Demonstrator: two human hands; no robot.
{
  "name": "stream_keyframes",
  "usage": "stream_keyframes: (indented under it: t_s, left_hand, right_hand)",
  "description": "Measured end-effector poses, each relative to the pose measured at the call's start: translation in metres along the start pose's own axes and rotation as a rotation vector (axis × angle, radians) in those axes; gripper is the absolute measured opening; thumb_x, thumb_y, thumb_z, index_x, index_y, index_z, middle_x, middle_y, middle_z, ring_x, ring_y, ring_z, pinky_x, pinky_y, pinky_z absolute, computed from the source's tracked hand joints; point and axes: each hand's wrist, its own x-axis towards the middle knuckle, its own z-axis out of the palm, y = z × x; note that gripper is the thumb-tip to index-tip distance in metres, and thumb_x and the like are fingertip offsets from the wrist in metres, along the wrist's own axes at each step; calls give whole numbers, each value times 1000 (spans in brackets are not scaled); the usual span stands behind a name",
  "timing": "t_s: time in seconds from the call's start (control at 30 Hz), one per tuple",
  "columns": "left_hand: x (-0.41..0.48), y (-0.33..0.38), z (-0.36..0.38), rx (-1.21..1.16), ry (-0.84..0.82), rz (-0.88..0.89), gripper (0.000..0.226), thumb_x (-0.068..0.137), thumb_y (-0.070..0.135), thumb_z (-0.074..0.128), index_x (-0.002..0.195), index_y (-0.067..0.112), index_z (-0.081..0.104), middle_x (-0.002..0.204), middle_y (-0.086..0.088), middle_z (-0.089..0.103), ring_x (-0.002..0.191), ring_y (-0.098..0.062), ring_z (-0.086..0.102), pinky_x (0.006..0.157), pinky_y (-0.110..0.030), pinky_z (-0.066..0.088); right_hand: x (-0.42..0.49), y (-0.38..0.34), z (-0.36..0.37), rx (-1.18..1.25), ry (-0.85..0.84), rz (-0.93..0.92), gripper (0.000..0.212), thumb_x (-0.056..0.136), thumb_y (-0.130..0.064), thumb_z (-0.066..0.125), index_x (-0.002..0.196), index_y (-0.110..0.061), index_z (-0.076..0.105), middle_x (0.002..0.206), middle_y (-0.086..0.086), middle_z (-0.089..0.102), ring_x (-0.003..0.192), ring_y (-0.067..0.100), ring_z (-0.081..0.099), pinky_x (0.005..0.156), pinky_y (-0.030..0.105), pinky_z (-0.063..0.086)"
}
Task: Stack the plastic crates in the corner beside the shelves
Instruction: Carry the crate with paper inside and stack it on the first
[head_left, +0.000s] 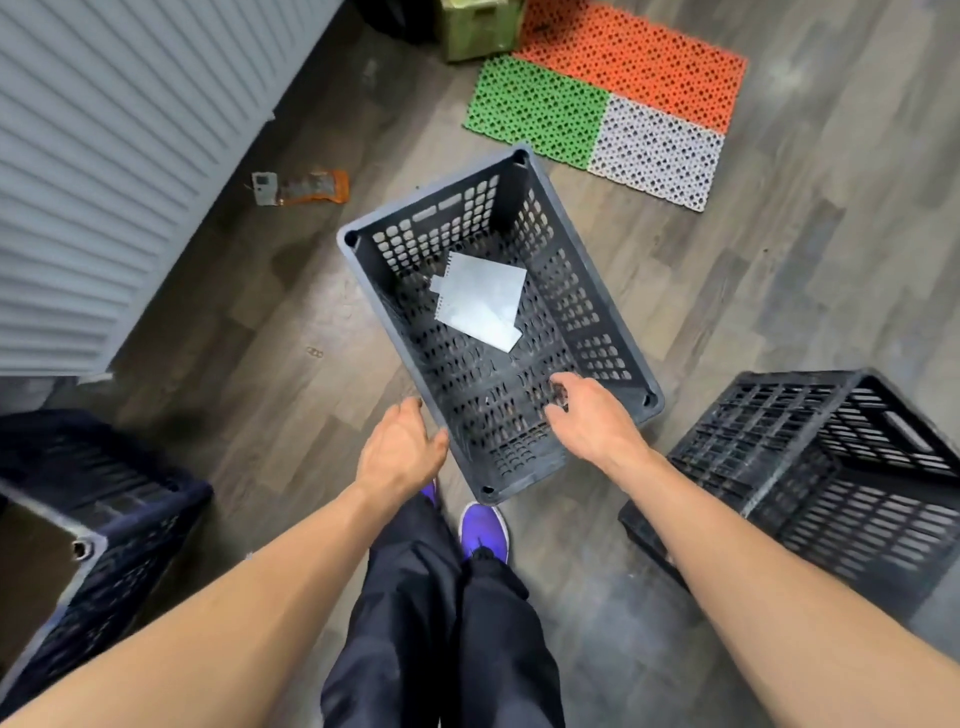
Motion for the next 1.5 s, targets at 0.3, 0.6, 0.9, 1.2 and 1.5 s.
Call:
stream_keyframes:
  t_s: [0.3, 0.6, 0.9, 1.2, 1.5]
  left_hand:
    - [74, -25, -7, 115, -49, -47, 54, 96, 39, 49, 133, 0, 44, 136, -19, 54, 125, -34, 52, 99, -40, 42]
    - [117, -27, 11, 41, -16, -90, 60, 96, 45, 50, 135, 1, 43, 128, -21, 58, 122, -37, 53, 94, -41, 43]
    - [154, -4, 31, -244, 186, -300, 46, 96, 34, 57, 118, -2, 40, 119, -26, 59, 110, -43, 58, 84, -41, 41]
    - [162, 6, 34, -330, 271, -437, 38, 92, 23, 55, 118, -1, 41, 116, -27, 61, 108, -44, 59, 91, -45, 46]
    - [124, -6, 6, -267, 281, -491, 38, 89, 28, 55, 116, 2, 49, 112, -23, 65, 102, -42, 61, 86, -43, 50]
  right_hand:
    - [65, -11, -4, -14, 47, 56, 53, 99, -26, 49, 150, -22, 37, 147, 8, 47, 133, 28, 47, 109, 47, 41]
    - [125, -3, -8, -56, 120, 116, 58, 97, -22, 50, 153, -19, 32, 149, 13, 40, 138, 31, 37, 108, 45, 37]
    - [175, 17, -28, -159, 283, 62, 63, 92, -16, 53, 149, -12, 26, 145, 15, 31, 130, 34, 32, 99, 44, 39]
    - [195, 21, -36, -129, 218, 120, 82, 91, -16, 59, 155, -4, 10, 150, 21, 31, 136, 36, 35, 108, 44, 36]
    - [176, 25, -55, -59, 172, 217, 52, 94, -17, 52, 139, 4, 37, 138, 25, 50, 125, 42, 51, 100, 43, 43]
